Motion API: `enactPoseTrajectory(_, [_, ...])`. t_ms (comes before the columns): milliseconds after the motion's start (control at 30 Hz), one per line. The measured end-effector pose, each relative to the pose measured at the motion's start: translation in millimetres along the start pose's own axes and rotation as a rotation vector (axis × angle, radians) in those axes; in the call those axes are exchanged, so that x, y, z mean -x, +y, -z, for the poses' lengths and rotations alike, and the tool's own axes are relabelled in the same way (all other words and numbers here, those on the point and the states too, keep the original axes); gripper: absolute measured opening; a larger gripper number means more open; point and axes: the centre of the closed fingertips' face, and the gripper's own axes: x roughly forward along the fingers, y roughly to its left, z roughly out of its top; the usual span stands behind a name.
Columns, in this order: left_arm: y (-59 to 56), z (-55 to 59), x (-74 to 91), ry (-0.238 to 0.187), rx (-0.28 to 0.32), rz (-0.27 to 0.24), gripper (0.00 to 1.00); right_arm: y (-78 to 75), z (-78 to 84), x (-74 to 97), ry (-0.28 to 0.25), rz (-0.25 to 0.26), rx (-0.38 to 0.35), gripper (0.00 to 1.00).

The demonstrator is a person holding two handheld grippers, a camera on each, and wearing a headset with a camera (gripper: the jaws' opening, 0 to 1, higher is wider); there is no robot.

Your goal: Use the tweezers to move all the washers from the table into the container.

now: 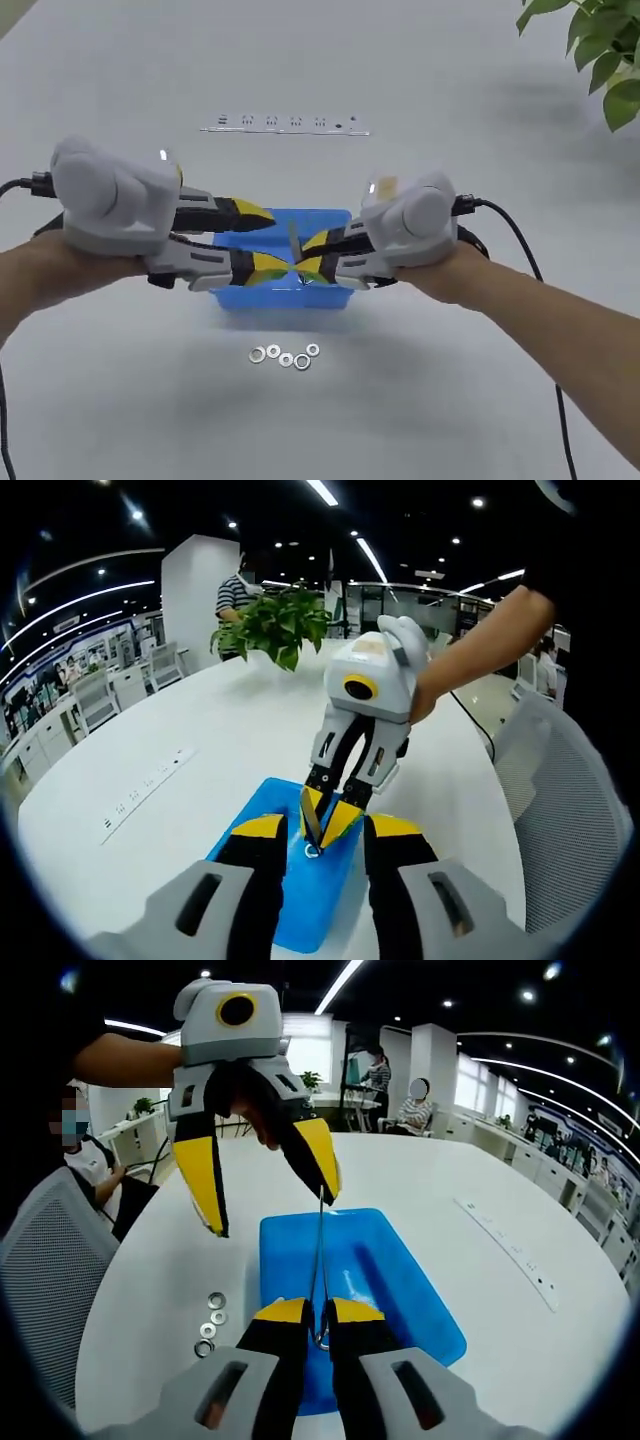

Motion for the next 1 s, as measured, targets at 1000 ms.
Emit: enactPoseTrajectory(1000, [7.8, -2.8, -20.9, 0.031, -0.067, 0.064, 0.08, -0.3, 6.8, -1.6, 0.01, -0.019, 0.013, 0.11])
